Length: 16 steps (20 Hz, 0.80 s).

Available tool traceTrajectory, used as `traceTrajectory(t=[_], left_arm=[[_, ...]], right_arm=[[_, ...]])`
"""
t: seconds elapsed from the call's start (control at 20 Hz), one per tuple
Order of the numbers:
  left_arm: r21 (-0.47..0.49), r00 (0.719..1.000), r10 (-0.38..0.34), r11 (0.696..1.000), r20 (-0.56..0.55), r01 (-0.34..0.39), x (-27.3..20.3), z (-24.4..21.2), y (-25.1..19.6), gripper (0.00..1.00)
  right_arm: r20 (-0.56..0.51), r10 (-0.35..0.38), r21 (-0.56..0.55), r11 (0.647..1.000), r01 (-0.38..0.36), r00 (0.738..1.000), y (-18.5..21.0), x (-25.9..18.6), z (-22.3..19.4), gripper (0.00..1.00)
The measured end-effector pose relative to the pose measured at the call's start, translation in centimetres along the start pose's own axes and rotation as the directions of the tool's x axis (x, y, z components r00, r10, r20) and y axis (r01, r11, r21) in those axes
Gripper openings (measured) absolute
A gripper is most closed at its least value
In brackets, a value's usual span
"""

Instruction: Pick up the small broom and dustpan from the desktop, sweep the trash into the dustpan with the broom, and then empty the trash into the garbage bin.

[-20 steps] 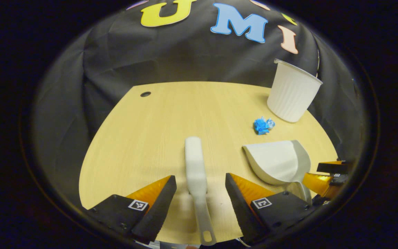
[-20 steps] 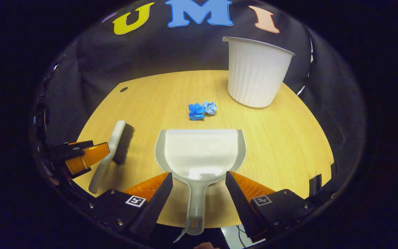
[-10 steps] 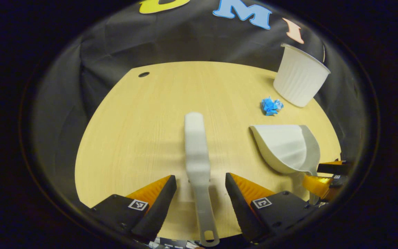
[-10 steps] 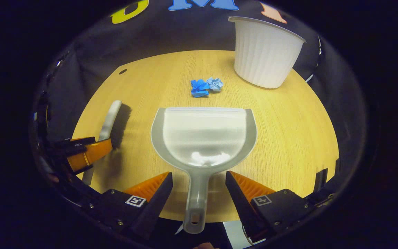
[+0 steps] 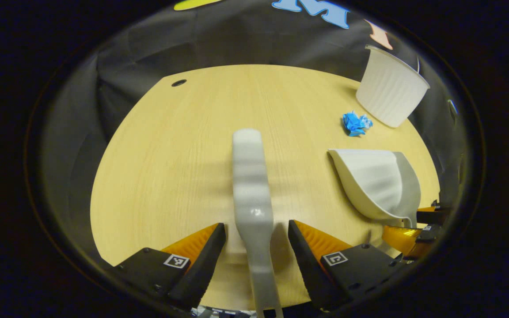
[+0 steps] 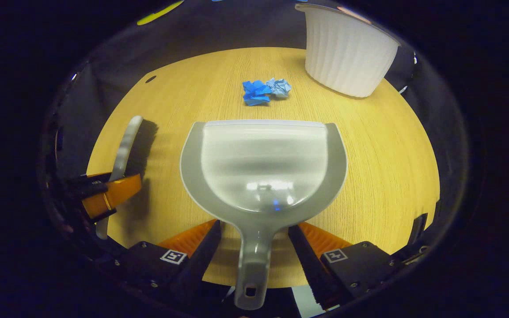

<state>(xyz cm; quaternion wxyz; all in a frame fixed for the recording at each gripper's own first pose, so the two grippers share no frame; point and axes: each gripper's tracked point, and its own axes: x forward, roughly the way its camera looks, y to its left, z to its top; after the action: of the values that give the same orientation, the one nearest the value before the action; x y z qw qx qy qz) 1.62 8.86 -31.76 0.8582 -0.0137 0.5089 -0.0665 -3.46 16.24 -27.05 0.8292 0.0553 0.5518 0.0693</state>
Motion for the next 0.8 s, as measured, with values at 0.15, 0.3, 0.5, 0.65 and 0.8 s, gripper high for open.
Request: traceTrajectory(t=[0.15,0.3,0.5,0.65,0.8], left_arm=[[0.016,1.0,0.006,1.0,0.0,-0.006,0.8,0.4,-0.1,0.95],[0.016,1.0,0.015,1.0,-0.002,-0.015,1.4,0.5,0.2,0.87],[0.007,0.999,0.038,0.999,-0.001,-0.038,2.0,0.4,0.6,0.68],[0.015,0.999,0.047,0.999,0.009,-0.047,1.7,0.7,0.6,0.57],[0.032,0.999,0.05,0.998,0.016,-0.051,2.2,1.0,0.5,0.49]], right_arm=[[-0.017,-0.015,-0.017,1.0,0.015,1.0,-0.1,0.7,-0.1,0.96],[-0.017,-0.034,-0.026,0.999,0.034,0.999,-0.6,1.4,-0.2,0.88],[-0.005,-0.042,-0.011,0.999,0.042,0.999,-1.2,1.8,0.0,0.74],[0.006,-0.044,-0.002,0.999,0.044,0.999,-1.6,1.8,0.2,0.49],[0.015,-0.033,-0.026,0.999,0.033,0.999,-1.6,1.8,0.0,0.36]])
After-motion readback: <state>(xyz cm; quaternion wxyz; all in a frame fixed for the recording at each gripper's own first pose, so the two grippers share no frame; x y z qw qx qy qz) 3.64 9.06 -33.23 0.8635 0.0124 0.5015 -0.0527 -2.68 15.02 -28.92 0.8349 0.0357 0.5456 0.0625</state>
